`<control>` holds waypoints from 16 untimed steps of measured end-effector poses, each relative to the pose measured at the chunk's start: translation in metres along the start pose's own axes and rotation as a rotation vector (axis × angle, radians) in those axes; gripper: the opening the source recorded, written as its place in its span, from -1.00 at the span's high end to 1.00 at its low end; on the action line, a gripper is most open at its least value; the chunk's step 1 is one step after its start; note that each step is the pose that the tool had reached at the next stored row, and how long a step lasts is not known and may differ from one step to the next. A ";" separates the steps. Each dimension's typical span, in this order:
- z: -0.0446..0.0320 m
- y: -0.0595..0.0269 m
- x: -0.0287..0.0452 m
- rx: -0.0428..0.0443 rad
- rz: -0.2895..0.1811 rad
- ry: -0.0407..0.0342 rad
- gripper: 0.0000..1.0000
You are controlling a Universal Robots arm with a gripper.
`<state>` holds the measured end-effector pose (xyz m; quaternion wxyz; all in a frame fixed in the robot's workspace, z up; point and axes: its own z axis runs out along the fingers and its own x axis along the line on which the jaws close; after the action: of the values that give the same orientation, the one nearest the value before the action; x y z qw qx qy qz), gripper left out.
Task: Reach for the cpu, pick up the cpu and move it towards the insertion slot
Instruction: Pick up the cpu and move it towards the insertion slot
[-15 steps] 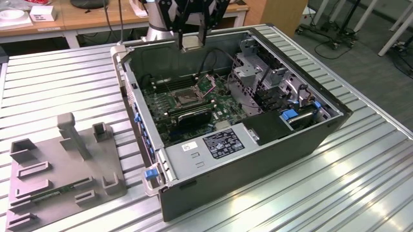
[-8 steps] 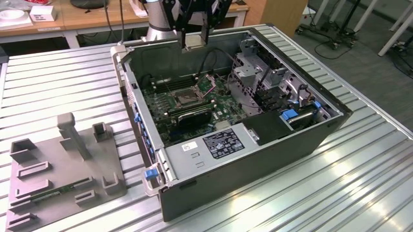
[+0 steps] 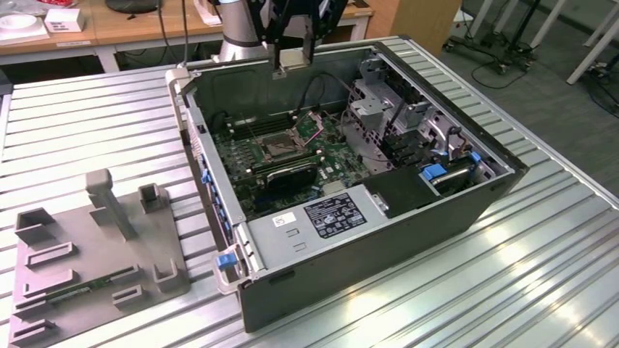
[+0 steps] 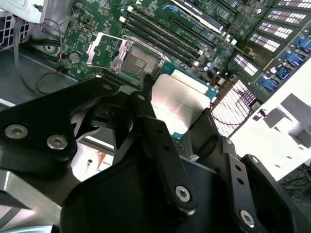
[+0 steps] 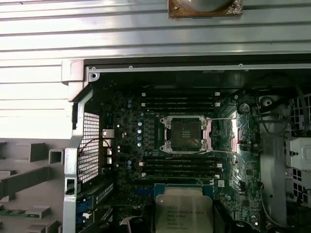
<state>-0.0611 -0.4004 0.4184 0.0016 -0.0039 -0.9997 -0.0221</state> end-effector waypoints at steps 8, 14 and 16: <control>0.0001 0.0001 -0.0014 -0.0001 0.000 0.0000 -0.09; 0.0001 0.0009 -0.0052 -0.0001 0.000 0.0000 -0.09; 0.0001 0.0014 -0.0072 -0.0001 0.000 0.0000 -0.09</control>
<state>-0.0539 -0.3991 0.4183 0.0016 -0.0038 -0.9997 -0.0222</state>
